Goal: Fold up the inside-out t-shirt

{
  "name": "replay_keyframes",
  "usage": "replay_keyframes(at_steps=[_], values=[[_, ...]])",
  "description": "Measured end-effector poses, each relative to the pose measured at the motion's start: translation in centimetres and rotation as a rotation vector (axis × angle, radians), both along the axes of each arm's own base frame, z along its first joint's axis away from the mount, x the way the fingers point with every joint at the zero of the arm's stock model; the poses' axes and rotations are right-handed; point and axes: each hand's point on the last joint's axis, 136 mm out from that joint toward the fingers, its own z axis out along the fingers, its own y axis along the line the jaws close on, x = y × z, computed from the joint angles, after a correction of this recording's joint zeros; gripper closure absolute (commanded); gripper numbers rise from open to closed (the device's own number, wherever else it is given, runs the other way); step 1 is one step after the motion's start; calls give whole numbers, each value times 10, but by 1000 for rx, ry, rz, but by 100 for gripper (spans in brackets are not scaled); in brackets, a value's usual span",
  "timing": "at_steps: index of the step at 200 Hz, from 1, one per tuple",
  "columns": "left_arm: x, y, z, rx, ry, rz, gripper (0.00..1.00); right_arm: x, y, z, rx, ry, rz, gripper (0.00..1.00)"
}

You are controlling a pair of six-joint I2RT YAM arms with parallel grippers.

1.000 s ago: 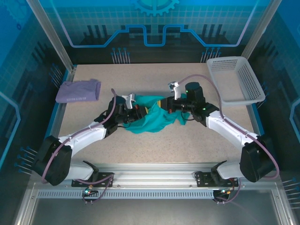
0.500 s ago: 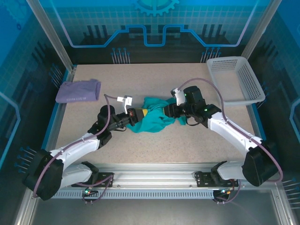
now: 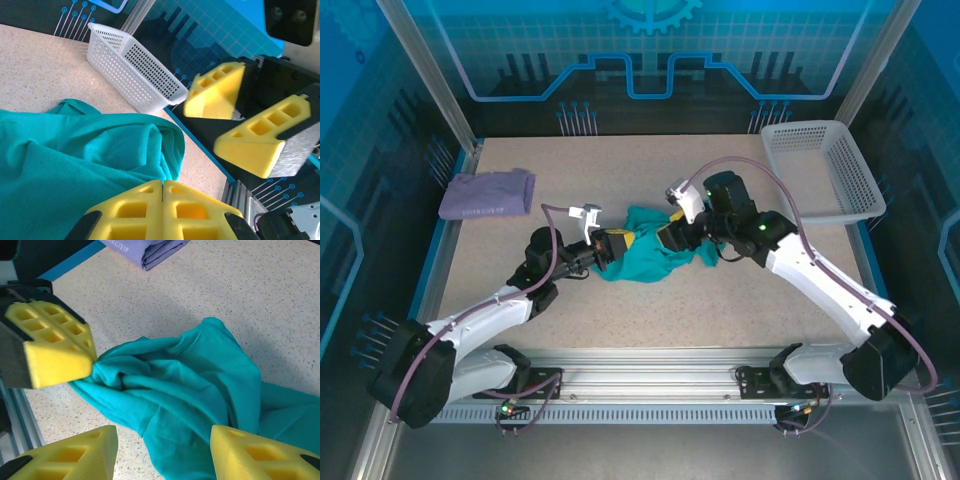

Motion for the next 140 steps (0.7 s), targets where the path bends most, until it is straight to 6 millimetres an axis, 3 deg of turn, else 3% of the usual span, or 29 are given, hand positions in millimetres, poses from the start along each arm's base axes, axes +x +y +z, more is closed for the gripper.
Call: replay_keyframes(at_steps=[70,93,140], values=[[-3,1,6,-3,-19,-2,100,13,10,-32,-81,39,46,60],[-3,1,5,-2,-19,-2,100,16,12,-33,-81,44,45,66],[-3,1,5,0,-21,-2,100,21,15,-29,-78,37,45,67]])
